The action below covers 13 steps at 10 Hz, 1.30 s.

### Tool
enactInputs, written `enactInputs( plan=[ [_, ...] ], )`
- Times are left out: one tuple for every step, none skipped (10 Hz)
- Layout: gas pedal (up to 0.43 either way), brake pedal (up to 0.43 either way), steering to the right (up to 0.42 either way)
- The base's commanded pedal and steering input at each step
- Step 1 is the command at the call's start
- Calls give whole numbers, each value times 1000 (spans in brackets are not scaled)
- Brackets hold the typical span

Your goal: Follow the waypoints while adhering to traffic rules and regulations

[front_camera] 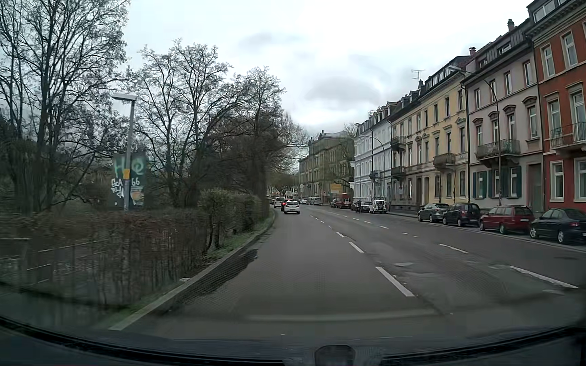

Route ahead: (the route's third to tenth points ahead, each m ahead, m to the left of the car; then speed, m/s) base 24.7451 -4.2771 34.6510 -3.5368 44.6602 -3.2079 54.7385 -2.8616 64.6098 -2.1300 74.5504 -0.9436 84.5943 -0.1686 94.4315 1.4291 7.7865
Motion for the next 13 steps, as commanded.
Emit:
enactInputs(
  plan=[
    [79, 0, 9],
    [87, 0, 7],
    [87, 0, 4],
    [87, 0, 2],
    [87, 0, 1],
    [87, 0, 1],
    [87, 0, 1],
    [87, 0, 1],
    [87, 0, 0],
    [87, 0, 0],
    [87, 0, 0],
    [87, 0, -1],
    [87, 0, -1]
  ],
)
